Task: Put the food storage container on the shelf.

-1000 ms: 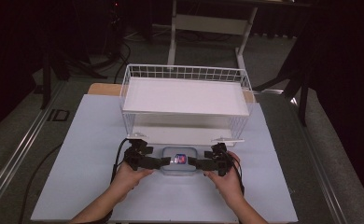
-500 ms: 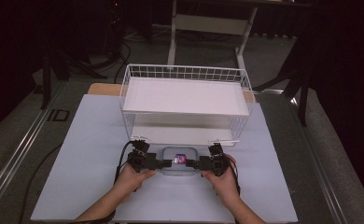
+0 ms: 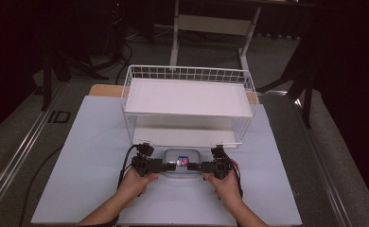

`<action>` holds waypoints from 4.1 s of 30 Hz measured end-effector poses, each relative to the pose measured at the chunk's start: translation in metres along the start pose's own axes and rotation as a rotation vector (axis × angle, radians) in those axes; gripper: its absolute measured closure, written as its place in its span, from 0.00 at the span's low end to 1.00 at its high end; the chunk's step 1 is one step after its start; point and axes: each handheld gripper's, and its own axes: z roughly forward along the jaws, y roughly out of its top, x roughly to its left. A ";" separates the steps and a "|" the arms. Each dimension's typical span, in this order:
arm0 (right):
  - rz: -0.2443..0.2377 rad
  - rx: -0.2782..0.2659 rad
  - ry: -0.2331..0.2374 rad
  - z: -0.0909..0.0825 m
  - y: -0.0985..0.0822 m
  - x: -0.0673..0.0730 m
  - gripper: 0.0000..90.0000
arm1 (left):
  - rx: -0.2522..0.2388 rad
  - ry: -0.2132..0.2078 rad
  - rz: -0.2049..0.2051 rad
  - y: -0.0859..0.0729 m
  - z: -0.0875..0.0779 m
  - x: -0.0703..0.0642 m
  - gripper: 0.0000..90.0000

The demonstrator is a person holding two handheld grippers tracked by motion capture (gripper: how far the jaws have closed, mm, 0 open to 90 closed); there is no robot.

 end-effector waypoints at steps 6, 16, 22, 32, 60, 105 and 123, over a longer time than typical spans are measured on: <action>-0.022 0.003 -0.012 -0.001 -0.004 0.005 0.33 | -0.005 0.040 0.051 -0.004 -0.002 -0.009 0.37; -0.061 -0.027 -0.029 -0.006 -0.016 0.012 0.38 | 0.004 0.096 0.090 -0.013 -0.005 -0.023 0.38; -0.083 -0.047 -0.030 -0.012 -0.022 0.015 0.42 | -0.001 0.143 0.084 -0.025 -0.006 -0.035 0.41; -0.102 -0.073 -0.016 -0.014 -0.026 0.019 0.42 | -0.096 0.172 0.084 -0.024 -0.018 -0.041 0.47; -0.165 -0.237 -0.062 -0.016 0.031 0.011 0.42 | -0.198 0.151 0.106 0.033 -0.006 -0.020 0.47; -0.221 -0.335 -0.130 0.009 0.053 -0.014 0.39 | -0.219 0.204 0.216 0.050 0.023 0.005 0.36; -0.219 -0.372 -0.199 0.008 0.055 -0.013 0.40 | -0.274 0.248 0.243 0.054 0.024 0.000 0.33</action>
